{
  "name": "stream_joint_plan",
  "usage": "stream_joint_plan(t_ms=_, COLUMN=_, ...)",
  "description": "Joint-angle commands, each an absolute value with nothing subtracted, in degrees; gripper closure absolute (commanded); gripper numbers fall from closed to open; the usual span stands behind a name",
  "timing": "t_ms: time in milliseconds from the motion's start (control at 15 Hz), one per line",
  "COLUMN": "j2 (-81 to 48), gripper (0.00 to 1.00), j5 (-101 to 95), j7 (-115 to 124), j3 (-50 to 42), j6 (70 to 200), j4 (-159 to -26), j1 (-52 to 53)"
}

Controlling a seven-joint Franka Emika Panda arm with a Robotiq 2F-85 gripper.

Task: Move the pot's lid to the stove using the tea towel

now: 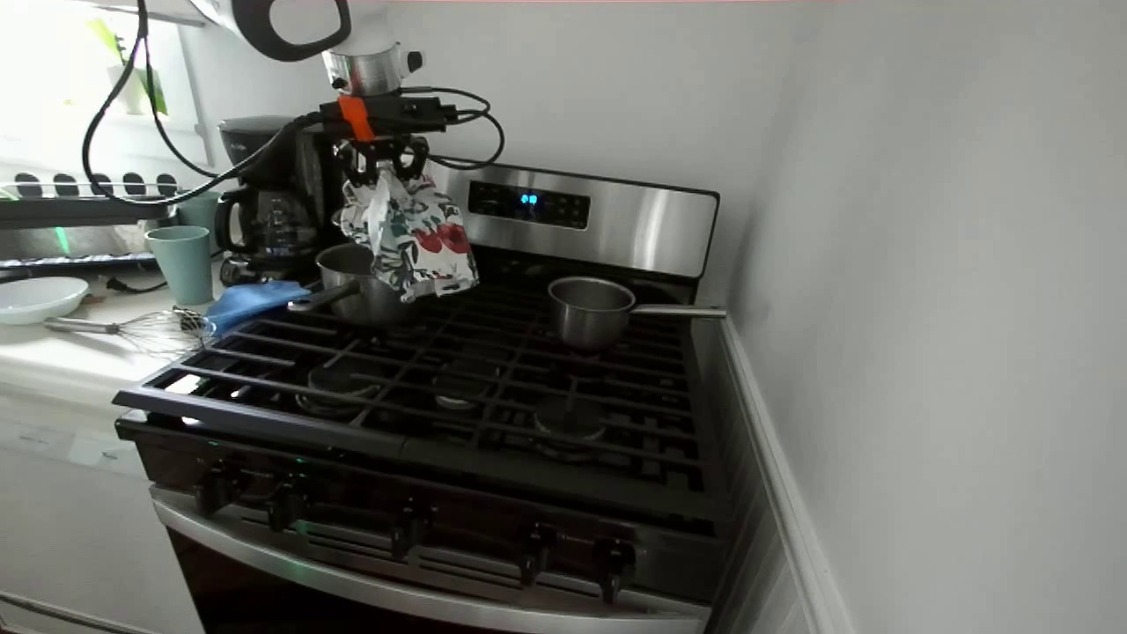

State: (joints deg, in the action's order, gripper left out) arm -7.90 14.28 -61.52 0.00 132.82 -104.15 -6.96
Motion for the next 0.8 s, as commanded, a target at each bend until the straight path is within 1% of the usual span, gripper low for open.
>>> stream_joint_plan(t_ms=0, j2=-6.25, gripper=0.97, j5=12.79, j7=-64.24, j3=-2.61, j6=130.31, j4=-103.47, j1=-8.93)
stream_joint_plan(t_ms=400, j2=-6.21, gripper=0.97, j5=12.66, j7=-67.81, j3=-7.71, j6=131.56, j4=-105.74, j1=-13.21)
stream_joint_plan(t_ms=733, j2=-6.75, gripper=0.97, j5=15.51, j7=-72.46, j3=-9.54, j6=134.0, j4=-109.68, j1=-15.96)
